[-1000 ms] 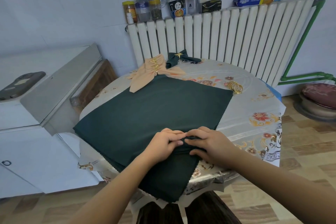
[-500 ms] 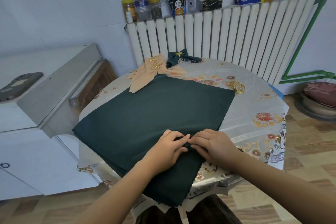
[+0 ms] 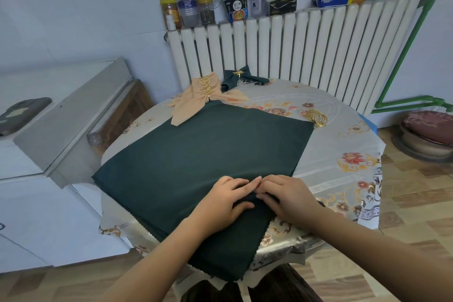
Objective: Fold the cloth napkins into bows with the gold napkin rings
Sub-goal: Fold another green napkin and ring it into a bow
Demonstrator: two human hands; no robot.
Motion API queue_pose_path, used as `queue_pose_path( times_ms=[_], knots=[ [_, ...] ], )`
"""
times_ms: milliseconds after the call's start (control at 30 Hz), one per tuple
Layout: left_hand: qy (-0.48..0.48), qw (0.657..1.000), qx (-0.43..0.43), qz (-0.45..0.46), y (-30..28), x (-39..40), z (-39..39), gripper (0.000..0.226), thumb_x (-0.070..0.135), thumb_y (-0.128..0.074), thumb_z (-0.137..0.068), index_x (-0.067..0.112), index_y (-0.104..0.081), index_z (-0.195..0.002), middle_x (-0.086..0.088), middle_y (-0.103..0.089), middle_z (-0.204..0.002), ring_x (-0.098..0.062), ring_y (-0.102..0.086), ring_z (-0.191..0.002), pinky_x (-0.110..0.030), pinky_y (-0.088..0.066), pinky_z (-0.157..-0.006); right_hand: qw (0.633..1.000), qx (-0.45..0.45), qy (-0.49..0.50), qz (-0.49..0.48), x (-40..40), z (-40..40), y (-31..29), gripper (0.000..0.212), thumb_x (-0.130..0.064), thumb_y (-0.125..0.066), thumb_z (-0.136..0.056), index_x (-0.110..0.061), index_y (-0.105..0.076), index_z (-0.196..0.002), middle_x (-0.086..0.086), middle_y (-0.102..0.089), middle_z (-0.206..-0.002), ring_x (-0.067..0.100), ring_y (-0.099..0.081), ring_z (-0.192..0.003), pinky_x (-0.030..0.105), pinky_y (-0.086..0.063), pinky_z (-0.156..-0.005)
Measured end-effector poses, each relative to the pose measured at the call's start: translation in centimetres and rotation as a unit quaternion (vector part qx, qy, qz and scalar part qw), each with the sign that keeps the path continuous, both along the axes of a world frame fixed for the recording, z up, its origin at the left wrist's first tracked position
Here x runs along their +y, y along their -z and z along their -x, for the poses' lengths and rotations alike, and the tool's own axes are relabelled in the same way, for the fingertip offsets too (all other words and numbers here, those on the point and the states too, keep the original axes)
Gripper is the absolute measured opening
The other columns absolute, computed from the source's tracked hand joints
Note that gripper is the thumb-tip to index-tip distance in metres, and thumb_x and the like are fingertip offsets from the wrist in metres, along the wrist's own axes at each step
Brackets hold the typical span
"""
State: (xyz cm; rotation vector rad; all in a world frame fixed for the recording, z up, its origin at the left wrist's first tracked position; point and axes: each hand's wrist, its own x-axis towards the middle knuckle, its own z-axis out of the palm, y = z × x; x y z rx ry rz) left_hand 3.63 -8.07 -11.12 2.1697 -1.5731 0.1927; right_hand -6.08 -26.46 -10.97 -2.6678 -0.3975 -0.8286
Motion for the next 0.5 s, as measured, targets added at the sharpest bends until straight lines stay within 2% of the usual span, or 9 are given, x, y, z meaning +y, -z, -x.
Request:
queue_pose_path(
  times_ms=[100, 267, 367, 500],
  knots=[
    [-0.013, 0.999, 0.017, 0.032, 0.3, -0.1, -0.1, 0.039, 0.034, -0.050, -0.092, 0.022, -0.057, -0.129, 0.002, -0.064, -0.114, -0.019, -0.053, -0.089, -0.018, -0.036, -0.091, 0.999, -0.002, 0.012, -0.030, 0.0, 0.0, 0.2, 0.017, -0.031, -0.052, -0.088, -0.019, -0.063, -0.083, -0.005, -0.064, -0.085, 0.014, -0.062, -0.072, 0.026, -0.050, -0.058],
    [-0.057, 0.993, 0.078, 0.074, -0.5, -0.9, 0.4, 0.031, 0.026, -0.057, -0.090, 0.017, -0.066, -0.118, 0.003, -0.069, -0.101, -0.019, -0.052, -0.084, -0.006, -0.032, -0.084, 0.998, -0.021, 0.030, -0.049, 0.1, 0.0, 0.3, 0.020, -0.033, -0.051, -0.087, -0.017, -0.060, -0.080, -0.003, -0.058, -0.081, 0.013, -0.057, -0.065, 0.025, -0.046, -0.050],
    [-0.100, 0.977, 0.170, 0.077, -1.3, -1.4, 0.4, 0.025, 0.017, -0.063, -0.089, 0.018, -0.069, -0.113, 0.005, -0.070, -0.101, -0.019, -0.055, -0.095, -0.002, -0.031, -0.084, 0.997, -0.007, 0.037, -0.068, 0.1, -0.1, 0.2, 0.019, -0.034, -0.051, -0.086, -0.017, -0.058, -0.080, -0.004, -0.057, -0.083, 0.012, -0.056, -0.066, 0.024, -0.046, -0.051],
    [-0.117, 0.967, 0.221, 0.050, -2.3, -2.3, -0.4, 0.025, 0.015, -0.063, -0.089, 0.021, -0.069, -0.113, 0.004, -0.069, -0.110, -0.004, -0.055, -0.104, 0.000, -0.031, -0.088, 0.993, 0.014, 0.066, -0.093, -0.6, -0.3, -0.9, 0.022, -0.040, -0.051, -0.085, -0.023, -0.064, -0.085, -0.010, -0.061, -0.087, 0.007, -0.059, -0.077, 0.021, -0.048, -0.059]
  ],
)
